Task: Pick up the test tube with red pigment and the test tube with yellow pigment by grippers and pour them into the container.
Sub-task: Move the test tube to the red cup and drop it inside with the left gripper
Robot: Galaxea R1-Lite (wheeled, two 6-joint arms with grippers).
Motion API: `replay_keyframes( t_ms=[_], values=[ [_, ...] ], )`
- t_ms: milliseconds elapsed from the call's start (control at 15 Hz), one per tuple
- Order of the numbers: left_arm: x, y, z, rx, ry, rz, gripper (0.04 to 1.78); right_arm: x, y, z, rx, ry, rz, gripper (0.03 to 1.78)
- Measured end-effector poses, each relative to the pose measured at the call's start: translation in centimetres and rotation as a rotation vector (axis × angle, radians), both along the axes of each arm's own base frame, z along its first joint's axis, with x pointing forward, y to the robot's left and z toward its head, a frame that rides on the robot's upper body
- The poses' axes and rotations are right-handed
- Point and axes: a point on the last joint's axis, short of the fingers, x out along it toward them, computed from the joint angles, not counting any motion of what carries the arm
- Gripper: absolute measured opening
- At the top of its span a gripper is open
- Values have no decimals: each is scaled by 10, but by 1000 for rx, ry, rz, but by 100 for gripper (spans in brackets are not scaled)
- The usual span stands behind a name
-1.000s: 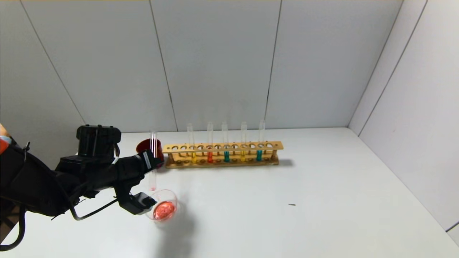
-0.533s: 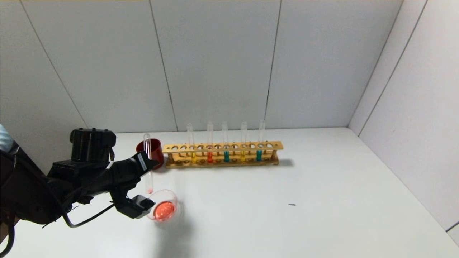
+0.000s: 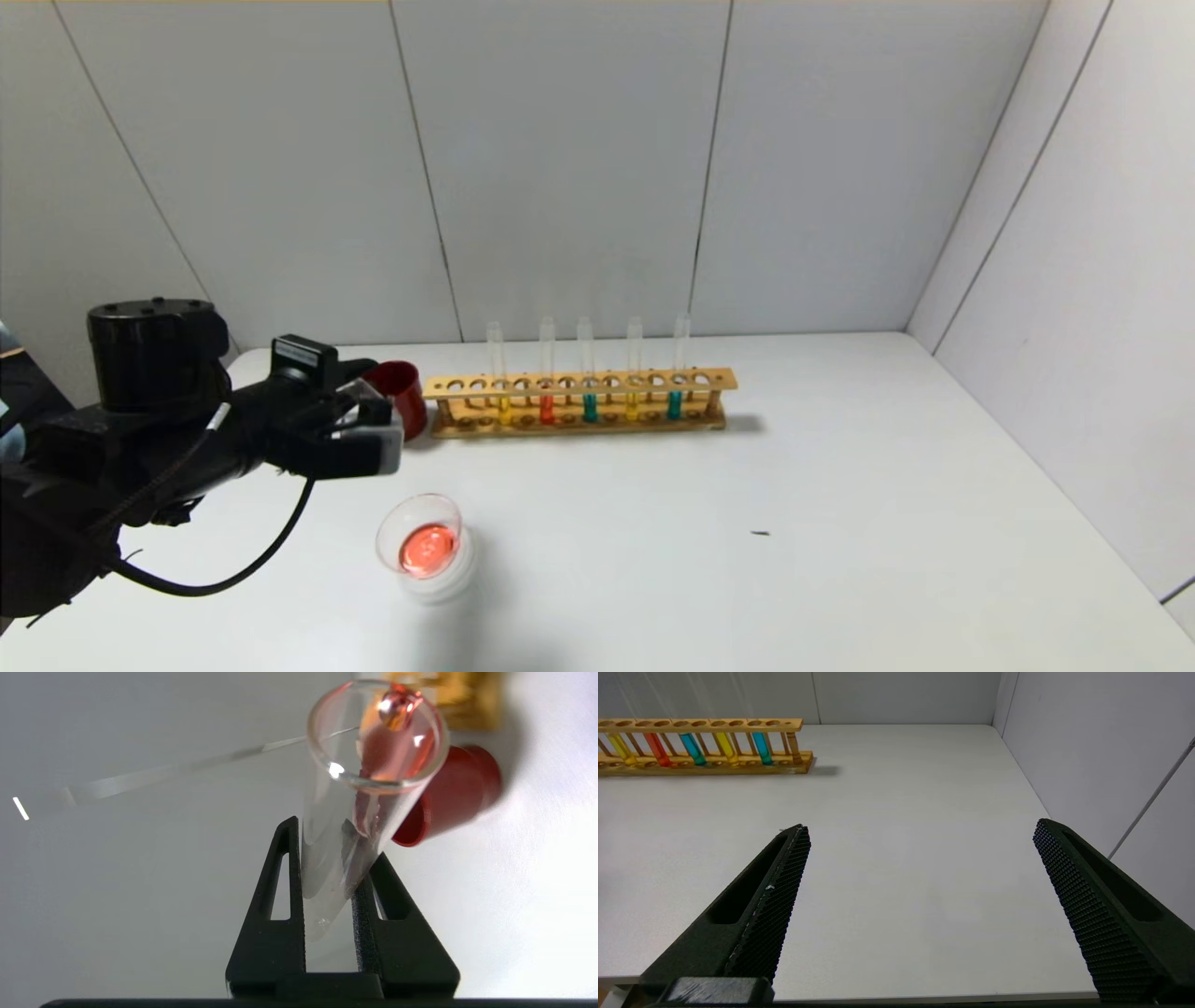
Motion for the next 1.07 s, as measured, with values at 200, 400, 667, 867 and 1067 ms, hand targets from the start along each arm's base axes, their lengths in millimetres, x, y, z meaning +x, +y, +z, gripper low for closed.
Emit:
replay_keyframes(
  t_ms=[200,400,667,867,1067],
  values=[
    [8,0,38,-384,9,145,33,0,0,0,0,0,0,175],
    [10,1,71,-754,135,247,33,0,0,0,0,0,0,175],
    [27,3,77,-1180,243,371,33,0,0,0,0,0,0,175],
    [54,4,62,-1399,242,391,33,0,0,0,0,0,0,175],
    [80,3,39,-1450,255,405,33,0,0,0,0,0,0,175]
  ],
)
